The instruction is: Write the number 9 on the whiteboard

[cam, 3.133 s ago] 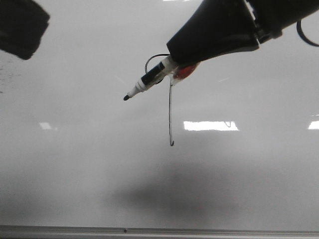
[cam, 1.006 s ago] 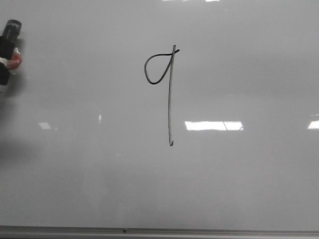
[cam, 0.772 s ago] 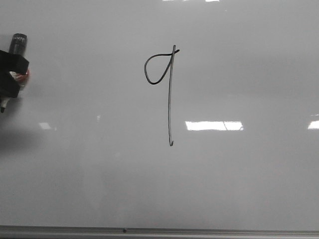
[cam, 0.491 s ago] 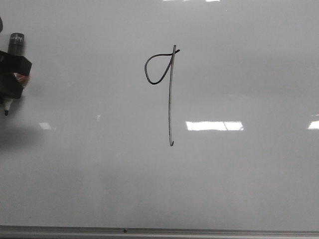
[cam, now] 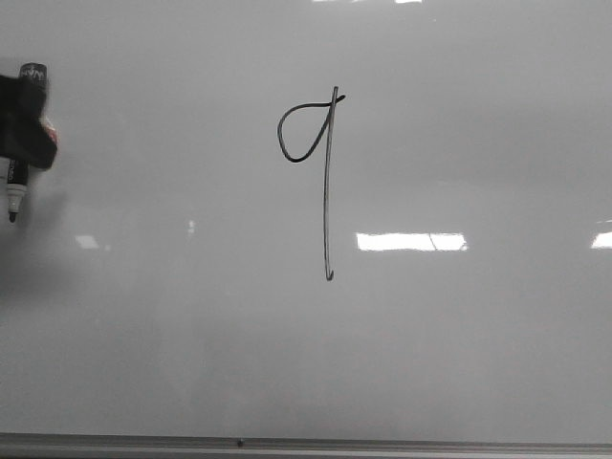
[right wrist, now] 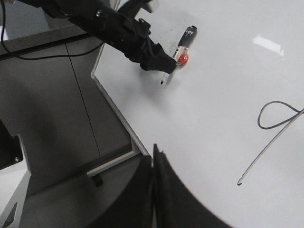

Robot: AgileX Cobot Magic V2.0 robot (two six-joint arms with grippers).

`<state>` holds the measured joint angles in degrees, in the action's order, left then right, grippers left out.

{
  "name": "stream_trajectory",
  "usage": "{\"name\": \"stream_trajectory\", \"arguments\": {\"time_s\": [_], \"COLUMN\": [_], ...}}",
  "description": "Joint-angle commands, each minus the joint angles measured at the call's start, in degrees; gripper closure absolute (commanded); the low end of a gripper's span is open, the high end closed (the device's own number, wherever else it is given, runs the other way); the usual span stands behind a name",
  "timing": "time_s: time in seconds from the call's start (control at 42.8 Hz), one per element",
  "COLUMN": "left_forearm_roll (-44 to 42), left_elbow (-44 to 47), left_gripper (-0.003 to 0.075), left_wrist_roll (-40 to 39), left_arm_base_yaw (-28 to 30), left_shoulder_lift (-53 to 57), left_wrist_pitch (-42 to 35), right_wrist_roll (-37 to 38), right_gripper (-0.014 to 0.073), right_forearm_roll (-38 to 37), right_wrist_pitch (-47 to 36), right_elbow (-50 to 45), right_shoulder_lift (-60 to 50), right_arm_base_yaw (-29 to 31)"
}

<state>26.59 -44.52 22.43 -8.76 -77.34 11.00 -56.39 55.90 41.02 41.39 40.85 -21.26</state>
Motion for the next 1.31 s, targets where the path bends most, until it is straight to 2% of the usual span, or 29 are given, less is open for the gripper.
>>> {"name": "stream_trajectory", "arguments": {"time_s": [0.0,0.094,0.304,0.398,0.561,1.122,1.193,1.286], "left_forearm_roll": [0.22,0.22,0.22,0.22,0.22,0.12,-5.84,-15.84], "left_elbow": [0.46,3.64,11.16,12.96,13.29,13.92,15.80,19.58], "left_gripper": [0.0255,0.0323,0.0641,0.0740,0.0739,0.0739,0.0739,0.0739], "left_wrist_roll": [-0.18,-0.18,-0.18,-0.18,-0.18,-0.18,-3.75,-14.46], "left_arm_base_yaw": [-0.17,-0.54,-0.54,-0.54,-0.54,-0.54,-0.54,-0.14], "left_shoulder_lift": [9.45,18.34,36.49,41.13,45.50,45.36,46.48,50.23], "left_wrist_pitch": [-2.41,-2.38,-2.25,-2.14,-1.67,-2.90,-5.05,-5.27], "right_wrist_roll": [-0.04,-0.04,-0.04,-0.04,-0.04,-0.04,-0.04,-0.04], "right_gripper": [0.0700,0.0700,0.0700,0.0700,0.0700,0.0700,0.0700,0.0700], "right_forearm_roll": [2.56,2.56,2.56,2.56,2.56,2.56,2.56,2.56], "right_wrist_pitch": [-1.69,-1.69,-1.69,-1.69,-1.69,-1.61,-1.61,-1.61], "right_elbow": [1.52,1.52,1.52,1.52,1.52,1.52,1.52,1.52], "right_shoulder_lift": [-0.31,-0.31,-0.31,-0.31,-0.31,-0.31,-0.31,-0.31], "right_arm_base_yaw": [-0.11,-0.11,-0.11,-0.11,-0.11,-0.11,-0.11,-0.11]}}
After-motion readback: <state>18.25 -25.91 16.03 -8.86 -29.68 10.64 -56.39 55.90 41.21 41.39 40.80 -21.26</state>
